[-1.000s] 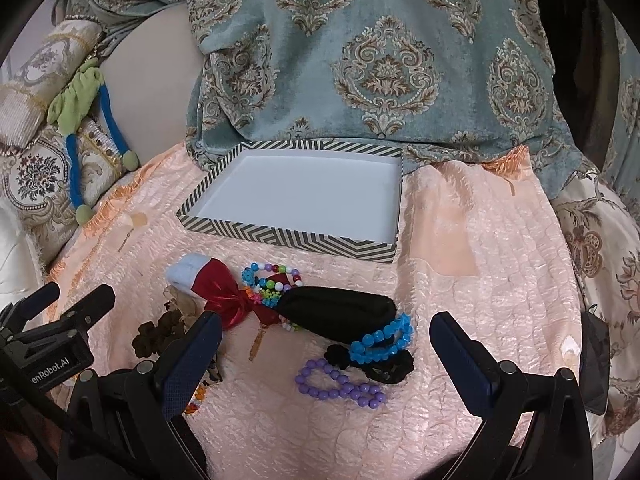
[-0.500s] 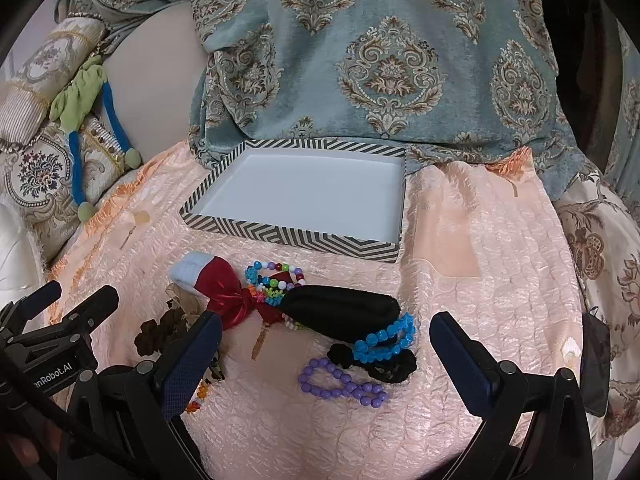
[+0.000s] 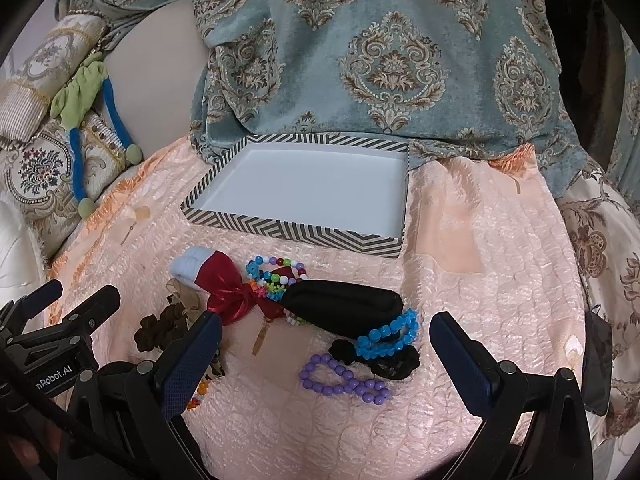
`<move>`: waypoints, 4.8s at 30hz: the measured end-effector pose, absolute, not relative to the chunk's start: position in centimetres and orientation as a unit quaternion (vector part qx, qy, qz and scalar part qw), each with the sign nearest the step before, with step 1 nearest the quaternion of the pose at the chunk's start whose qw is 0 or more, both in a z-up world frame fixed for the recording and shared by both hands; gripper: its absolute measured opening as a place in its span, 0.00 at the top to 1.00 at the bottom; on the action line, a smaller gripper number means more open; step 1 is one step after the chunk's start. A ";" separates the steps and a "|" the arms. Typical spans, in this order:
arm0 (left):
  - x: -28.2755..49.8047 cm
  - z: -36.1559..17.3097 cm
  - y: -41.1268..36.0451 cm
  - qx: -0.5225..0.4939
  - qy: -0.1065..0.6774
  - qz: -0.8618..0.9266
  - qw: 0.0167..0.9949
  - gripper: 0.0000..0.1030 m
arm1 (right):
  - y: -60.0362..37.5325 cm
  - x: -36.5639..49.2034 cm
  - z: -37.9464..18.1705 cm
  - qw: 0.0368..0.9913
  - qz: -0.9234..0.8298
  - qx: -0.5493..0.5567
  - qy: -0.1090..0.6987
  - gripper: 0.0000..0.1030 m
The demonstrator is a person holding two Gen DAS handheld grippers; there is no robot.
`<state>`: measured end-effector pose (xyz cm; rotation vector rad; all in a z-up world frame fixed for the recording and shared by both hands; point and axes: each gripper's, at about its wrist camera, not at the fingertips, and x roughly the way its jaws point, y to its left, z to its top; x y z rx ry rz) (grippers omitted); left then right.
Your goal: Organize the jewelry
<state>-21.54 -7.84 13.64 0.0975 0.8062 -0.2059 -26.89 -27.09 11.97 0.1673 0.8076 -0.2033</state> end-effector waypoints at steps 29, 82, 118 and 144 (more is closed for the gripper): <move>-21.5 12.8 -8.4 0.048 0.402 -0.102 0.908 0.01 | -27.2 -26.7 11.2 0.907 -0.096 0.086 0.401 0.00; -17.5 9.6 -6.3 0.044 0.489 -0.132 0.861 0.00 | -34.2 -25.1 9.8 0.897 -0.086 0.077 0.426 0.00; -13.7 4.1 -9.3 0.042 0.573 -0.246 0.780 0.63 | -34.3 -20.1 4.2 0.869 0.034 0.077 0.487 0.66; -13.8 14.5 -8.2 -0.002 0.487 -0.264 0.832 0.88 | -35.8 -23.0 11.4 0.919 0.014 0.135 0.371 0.87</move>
